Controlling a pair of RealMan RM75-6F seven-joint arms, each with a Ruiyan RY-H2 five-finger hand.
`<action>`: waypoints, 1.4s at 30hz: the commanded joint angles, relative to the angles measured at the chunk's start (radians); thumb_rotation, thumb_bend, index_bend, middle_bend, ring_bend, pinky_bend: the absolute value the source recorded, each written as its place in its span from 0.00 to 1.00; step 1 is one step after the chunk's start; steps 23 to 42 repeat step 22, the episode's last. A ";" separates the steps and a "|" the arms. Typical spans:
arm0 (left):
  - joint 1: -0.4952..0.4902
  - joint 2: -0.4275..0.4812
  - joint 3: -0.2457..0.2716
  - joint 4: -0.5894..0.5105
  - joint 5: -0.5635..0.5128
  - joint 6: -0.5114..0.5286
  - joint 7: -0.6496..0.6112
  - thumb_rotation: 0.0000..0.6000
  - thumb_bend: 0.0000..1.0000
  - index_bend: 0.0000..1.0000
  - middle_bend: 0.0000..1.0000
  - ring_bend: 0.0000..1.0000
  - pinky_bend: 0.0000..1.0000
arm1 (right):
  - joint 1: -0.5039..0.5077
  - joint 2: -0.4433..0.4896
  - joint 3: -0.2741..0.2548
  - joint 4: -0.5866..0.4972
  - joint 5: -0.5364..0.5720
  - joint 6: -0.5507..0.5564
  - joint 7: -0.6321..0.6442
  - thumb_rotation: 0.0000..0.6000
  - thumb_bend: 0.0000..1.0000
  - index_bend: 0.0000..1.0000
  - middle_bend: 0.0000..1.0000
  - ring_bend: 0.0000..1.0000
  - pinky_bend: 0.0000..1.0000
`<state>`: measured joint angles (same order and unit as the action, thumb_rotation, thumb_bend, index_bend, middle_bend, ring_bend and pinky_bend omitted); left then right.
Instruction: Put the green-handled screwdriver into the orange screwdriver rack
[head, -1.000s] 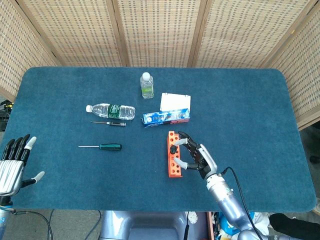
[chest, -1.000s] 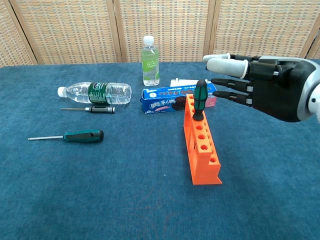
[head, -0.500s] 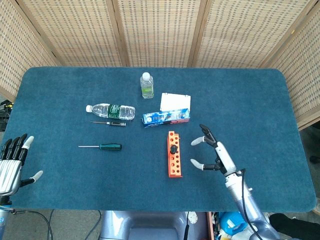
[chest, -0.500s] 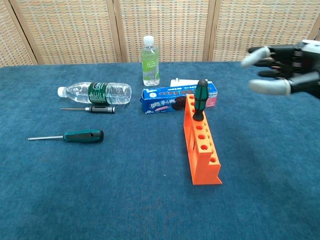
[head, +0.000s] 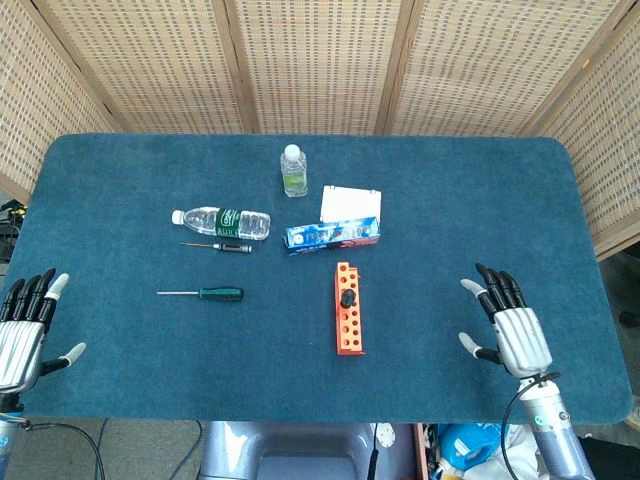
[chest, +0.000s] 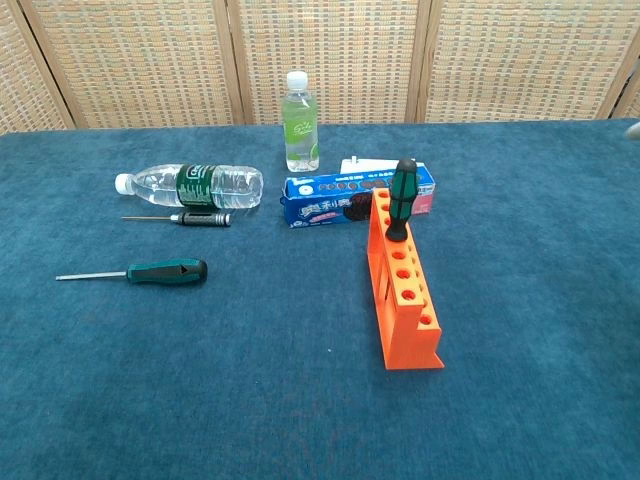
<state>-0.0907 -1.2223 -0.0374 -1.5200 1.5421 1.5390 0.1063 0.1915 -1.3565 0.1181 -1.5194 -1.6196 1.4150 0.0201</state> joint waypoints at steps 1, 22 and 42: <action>0.000 0.001 -0.001 0.000 -0.003 -0.002 0.003 1.00 0.00 0.00 0.00 0.00 0.00 | -0.045 -0.004 -0.026 0.050 -0.025 0.078 -0.130 1.00 0.22 0.02 0.00 0.00 0.00; 0.000 -0.004 0.000 0.005 -0.006 -0.008 0.017 1.00 0.00 0.00 0.00 0.00 0.00 | -0.062 0.013 -0.040 0.058 -0.002 0.115 -0.147 1.00 0.22 0.00 0.00 0.00 0.00; 0.000 -0.004 0.000 0.005 -0.006 -0.008 0.017 1.00 0.00 0.00 0.00 0.00 0.00 | -0.062 0.013 -0.040 0.058 -0.002 0.115 -0.147 1.00 0.22 0.00 0.00 0.00 0.00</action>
